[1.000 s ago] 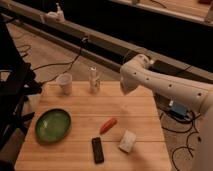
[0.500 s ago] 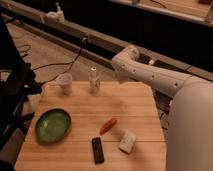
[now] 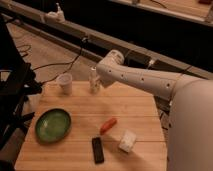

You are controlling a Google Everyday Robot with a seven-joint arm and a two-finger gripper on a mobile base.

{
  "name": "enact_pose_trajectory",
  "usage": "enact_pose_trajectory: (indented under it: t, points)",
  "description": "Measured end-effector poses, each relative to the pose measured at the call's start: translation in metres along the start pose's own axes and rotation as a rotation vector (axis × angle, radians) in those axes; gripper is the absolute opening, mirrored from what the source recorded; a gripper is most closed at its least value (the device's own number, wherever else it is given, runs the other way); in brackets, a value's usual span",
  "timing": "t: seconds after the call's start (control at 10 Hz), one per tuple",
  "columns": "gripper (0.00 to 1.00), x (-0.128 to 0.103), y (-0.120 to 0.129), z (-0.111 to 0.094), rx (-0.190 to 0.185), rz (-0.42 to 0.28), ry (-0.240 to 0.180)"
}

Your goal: Move the arm in a circular motion

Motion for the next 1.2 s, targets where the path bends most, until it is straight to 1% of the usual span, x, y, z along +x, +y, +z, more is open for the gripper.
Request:
enact_pose_trajectory:
  t: [0.1, 0.2, 0.3, 0.4, 0.5, 0.6, 0.7, 0.8, 1.0, 1.1, 1.2]
  points:
    - [0.00, 0.015, 0.017, -0.004, -0.029, -0.028, 0.005]
    - [0.00, 0.035, 0.021, -0.005, -0.046, -0.028, 0.022]
    - [0.00, 0.053, 0.015, -0.005, -0.044, -0.012, 0.043]
    - [0.00, 0.072, 0.000, -0.003, -0.028, 0.024, 0.071]
    - [0.00, 0.093, -0.027, 0.001, 0.006, 0.080, 0.106]
    - [0.00, 0.104, -0.050, 0.004, 0.038, 0.130, 0.130]
    - [0.00, 0.110, -0.080, 0.010, 0.082, 0.195, 0.153]
    - [0.00, 0.102, -0.101, 0.014, 0.112, 0.239, 0.155]
    - [0.00, 0.070, -0.113, 0.018, 0.132, 0.264, 0.129]
    - [0.00, 0.042, -0.112, 0.019, 0.133, 0.263, 0.103]
    - [0.00, 0.016, -0.102, 0.019, 0.124, 0.238, 0.079]
